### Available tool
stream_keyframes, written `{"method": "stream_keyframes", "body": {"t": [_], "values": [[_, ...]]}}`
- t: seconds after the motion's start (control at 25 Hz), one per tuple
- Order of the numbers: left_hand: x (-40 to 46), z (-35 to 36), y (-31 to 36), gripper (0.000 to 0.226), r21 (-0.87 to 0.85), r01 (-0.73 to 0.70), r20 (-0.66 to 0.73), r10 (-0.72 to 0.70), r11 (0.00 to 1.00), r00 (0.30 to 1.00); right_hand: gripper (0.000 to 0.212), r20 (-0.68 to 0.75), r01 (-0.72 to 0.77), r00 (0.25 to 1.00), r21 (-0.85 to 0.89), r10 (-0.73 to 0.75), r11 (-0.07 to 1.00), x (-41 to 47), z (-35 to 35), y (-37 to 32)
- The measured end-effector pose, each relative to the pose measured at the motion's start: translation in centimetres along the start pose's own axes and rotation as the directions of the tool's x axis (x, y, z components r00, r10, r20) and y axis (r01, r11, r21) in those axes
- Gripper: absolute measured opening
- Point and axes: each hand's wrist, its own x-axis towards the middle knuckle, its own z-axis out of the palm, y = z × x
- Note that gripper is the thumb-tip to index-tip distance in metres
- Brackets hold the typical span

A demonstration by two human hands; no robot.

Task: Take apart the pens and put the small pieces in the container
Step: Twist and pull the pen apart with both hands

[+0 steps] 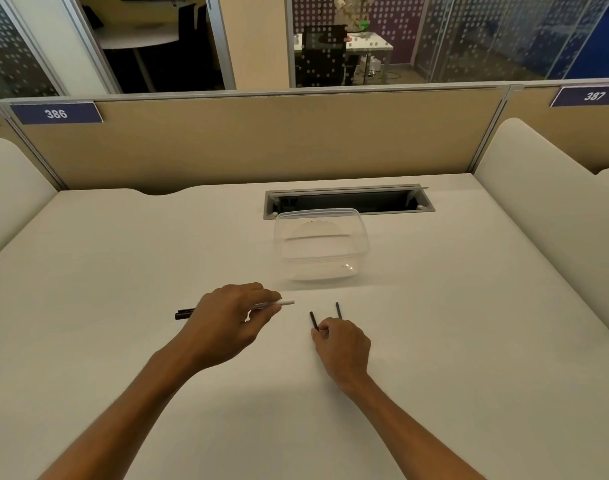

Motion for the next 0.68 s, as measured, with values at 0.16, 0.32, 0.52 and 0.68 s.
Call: {"method": "stream_keyframes", "body": {"t": [0.16, 0.32, 0.52, 0.68], "values": [[0.1, 0.2, -0.4, 0.017, 0.002, 0.008, 0.003, -0.008, 1.0, 1.0, 0.017, 0.024, 0.004, 1.0, -0.004, -0.004, 1.0, 0.0, 0.0, 0.1], [0.3, 0.2, -0.7, 0.018, 0.018, 0.01, 0.015, -0.01, 1.0, 1.0, 0.025, -0.104, 0.096, 0.991, 0.122, -0.083, 0.988, 0.1, -2.6, -0.9], [0.4, 0.5, -0.3, 0.021, 0.007, -0.005, 0.043, 0.005, 1.0, 0.999, 0.033, 0.014, 0.227, 0.953, 0.633, -0.304, 0.74, 0.1, -8.5, -4.7], [0.2, 0.2, 0.3, 0.022, 0.024, -0.027, 0.059, 0.026, 0.999, 0.998, 0.014, 0.063, 0.239, 0.917, 0.704, -0.394, 0.669, 0.1, -10.4, -5.1]]}}
